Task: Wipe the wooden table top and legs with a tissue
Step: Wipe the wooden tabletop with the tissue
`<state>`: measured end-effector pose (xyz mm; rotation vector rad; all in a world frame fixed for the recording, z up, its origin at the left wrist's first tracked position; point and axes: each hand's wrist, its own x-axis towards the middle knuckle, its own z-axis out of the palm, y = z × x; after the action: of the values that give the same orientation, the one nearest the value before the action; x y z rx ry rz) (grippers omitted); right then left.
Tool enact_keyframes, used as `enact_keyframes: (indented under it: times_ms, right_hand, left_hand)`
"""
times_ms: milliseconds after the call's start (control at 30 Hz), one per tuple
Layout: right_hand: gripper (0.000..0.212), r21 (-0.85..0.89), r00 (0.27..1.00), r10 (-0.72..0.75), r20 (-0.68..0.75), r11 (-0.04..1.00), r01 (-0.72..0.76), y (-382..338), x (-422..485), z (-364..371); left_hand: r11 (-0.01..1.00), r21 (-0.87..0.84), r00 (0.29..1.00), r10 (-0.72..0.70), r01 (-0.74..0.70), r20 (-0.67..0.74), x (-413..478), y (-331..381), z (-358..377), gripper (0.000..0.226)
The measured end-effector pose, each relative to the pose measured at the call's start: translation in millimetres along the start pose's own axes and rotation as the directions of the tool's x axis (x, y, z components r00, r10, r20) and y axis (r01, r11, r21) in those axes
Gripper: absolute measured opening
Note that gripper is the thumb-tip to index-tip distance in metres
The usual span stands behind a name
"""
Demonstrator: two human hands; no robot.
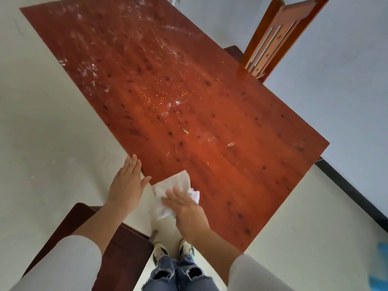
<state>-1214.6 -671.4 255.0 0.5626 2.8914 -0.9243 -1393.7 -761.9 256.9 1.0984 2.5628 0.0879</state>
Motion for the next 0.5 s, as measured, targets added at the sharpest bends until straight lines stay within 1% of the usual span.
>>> enact_keyframes:
  times_ms: [33, 67, 133, 167, 200, 233, 267, 300, 333, 367, 400, 433, 467, 500]
  right_hand:
    - [0.064, 0.072, 0.998, -0.047, 0.049, 0.996, 0.044, -10.2, -3.1, 4.1]
    - [0.064, 0.129, 0.993, -0.071, 0.097, 0.990, 0.058, -18.0, -4.6, -0.7]
    - [0.065, 0.196, 0.988, -0.121, 0.096, 0.975, 0.100, -15.2, 0.8, -10.2]
    - [0.060, 0.242, 0.990, -0.116, 0.076, 0.966, 0.095, -6.9, 4.0, -19.4]
    - [0.051, 0.351, 0.998, -0.037, 0.054, 0.936, 0.016, 6.0, 5.9, -31.3]
    - [0.045, 0.378, 0.998, 0.061, -0.002, 0.924, -0.056, 27.3, 8.3, -43.4]
    - [0.046, 0.334, 0.982, 0.180, -0.061, 0.931, -0.150, 49.3, 10.2, -59.1]
    - [0.049, 0.187, 0.952, 0.284, -0.112, 0.947, -0.261, 71.4, 8.3, -73.8]
    - [0.056, 0.002, 0.925, 0.353, -0.138, 0.934, -0.356, 89.2, 3.7, -83.5]
    - [0.063, -0.153, 0.900, 0.410, -0.147, 0.890, -0.430, 100.0, -2.7, -87.4]
    - [0.068, -0.255, 0.889, 0.448, -0.091, 0.853, -0.456, 95.8, -11.8, -89.1]
    - [0.068, -0.301, 0.915, 0.401, -0.043, 0.868, -0.395, 86.4, -20.7, -74.5]
    - [0.069, -0.319, 0.958, 0.285, -0.013, 0.907, -0.274, 70.0, -31.4, -59.4]
    - [0.072, -0.244, 0.979, 0.201, -0.005, 0.950, -0.197, 53.6, -40.2, -39.9]
  left_hand:
    - [1.000, 0.000, 1.000, -0.009, 0.009, 0.008, -0.2, 0.6, -1.0, 0.067]
    - [1.000, 0.007, 1.000, -0.017, 0.017, 0.014, -0.3, 1.3, -1.9, 0.067]
    - [0.999, 0.031, 0.999, -0.030, 0.029, 0.015, -0.8, 3.0, -2.5, 0.066]
    - [0.999, 0.036, 0.999, -0.036, 0.036, 0.013, -1.1, 4.7, -3.2, 0.066]
    - [0.998, 0.038, 0.999, -0.042, 0.042, 0.012, -0.9, 6.6, -3.4, 0.065]
    - [0.998, 0.040, 0.999, -0.048, 0.047, 0.012, -0.5, 8.3, -3.8, 0.064]
    - [0.998, 0.046, 0.999, -0.051, 0.050, 0.015, 0.1, 9.5, -4.0, 0.064]
    - [0.997, 0.059, 0.998, -0.053, 0.051, 0.020, 0.7, 10.4, -4.1, 0.064]
    - [0.996, 0.076, 0.998, -0.056, 0.054, 0.026, 0.9, 10.9, -4.3, 0.064]
    - [0.994, 0.092, 0.997, -0.063, 0.059, 0.033, 1.2, 11.9, -5.1, 0.064]
    - [0.992, 0.105, 0.997, -0.072, 0.067, 0.040, 1.0, 13.2, -5.7, 0.064]
    - [0.990, 0.122, 0.996, -0.078, 0.072, 0.046, 0.5, 14.5, -5.9, 0.064]
    - [0.987, 0.141, 0.996, -0.080, 0.072, 0.049, 1.0, 15.3, -5.7, 0.064]
    - [0.985, 0.155, 0.995, -0.084, 0.075, 0.053, 1.8, 15.4, -5.8, 0.064]
